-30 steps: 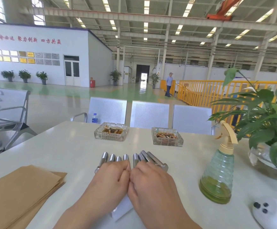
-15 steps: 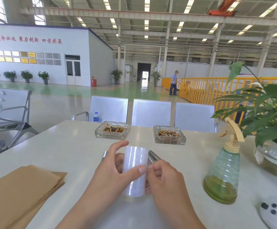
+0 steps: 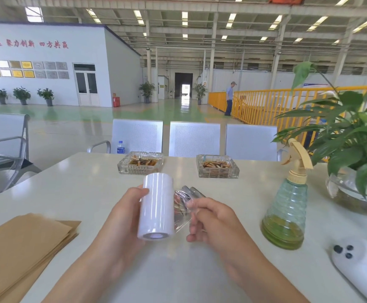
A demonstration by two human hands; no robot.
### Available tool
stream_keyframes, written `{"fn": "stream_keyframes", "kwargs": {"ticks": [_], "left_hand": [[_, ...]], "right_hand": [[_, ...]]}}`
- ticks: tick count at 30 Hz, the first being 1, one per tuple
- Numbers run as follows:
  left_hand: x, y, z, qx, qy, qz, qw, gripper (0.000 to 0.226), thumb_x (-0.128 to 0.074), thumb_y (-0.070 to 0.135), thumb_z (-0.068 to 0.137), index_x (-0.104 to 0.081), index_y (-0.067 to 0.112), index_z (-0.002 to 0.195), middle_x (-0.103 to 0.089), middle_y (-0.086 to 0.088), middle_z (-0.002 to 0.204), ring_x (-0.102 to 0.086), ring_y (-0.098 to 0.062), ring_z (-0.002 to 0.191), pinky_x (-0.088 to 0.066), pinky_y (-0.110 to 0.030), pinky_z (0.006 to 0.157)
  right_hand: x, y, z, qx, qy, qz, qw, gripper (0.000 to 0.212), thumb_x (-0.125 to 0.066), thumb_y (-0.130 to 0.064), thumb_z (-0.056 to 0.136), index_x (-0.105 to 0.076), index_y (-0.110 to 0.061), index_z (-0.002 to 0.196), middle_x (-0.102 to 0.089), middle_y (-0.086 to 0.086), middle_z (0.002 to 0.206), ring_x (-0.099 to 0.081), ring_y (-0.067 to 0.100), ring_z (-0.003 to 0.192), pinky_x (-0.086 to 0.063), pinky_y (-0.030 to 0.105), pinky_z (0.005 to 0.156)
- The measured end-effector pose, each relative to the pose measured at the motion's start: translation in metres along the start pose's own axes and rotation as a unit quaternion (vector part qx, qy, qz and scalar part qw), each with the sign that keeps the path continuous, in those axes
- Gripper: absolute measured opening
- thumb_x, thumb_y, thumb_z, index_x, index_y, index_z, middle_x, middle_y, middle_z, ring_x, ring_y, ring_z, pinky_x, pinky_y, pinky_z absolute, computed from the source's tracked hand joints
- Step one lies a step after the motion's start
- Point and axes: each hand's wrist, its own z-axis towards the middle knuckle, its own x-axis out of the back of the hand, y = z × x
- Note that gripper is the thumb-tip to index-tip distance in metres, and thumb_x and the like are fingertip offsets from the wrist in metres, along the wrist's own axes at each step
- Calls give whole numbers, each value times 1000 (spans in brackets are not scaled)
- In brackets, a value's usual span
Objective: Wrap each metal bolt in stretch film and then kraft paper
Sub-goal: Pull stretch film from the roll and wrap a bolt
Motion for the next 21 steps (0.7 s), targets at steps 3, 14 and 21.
{"fn": "stream_keyframes", "kwargs": {"ticks": [3,14,21], "left_hand": [[-5,1,-2,84,-15,-26,996,56,-58,45,93,-58,4,132,-71,-19,105,-69,-31,85,-59,-37,70],[-2,-14,4,31,-1,71,997,68,-83,64,68,-68,29,125,-73,-2,122,-72,-20,104,-56,-31,76],[-6,-15,2,39,3,45,998,24,-81,48,72,-79,32,90,-77,-13,97,-74,-26,77,-58,-31,58]], "right_hand": [[-3,0,-1,-72,-15,85,994,20,-58,-9,97,-78,-6,98,-58,8,72,-59,20,64,-55,33,58],[-18,11,-10,26,-24,-50,998,52,-67,-73,73,-70,-31,103,-75,-6,92,-74,14,80,-61,29,69],[-18,17,-6,120,53,-145,981,11,-66,-24,97,-70,-29,87,-72,0,73,-65,11,56,-53,31,58]]}}
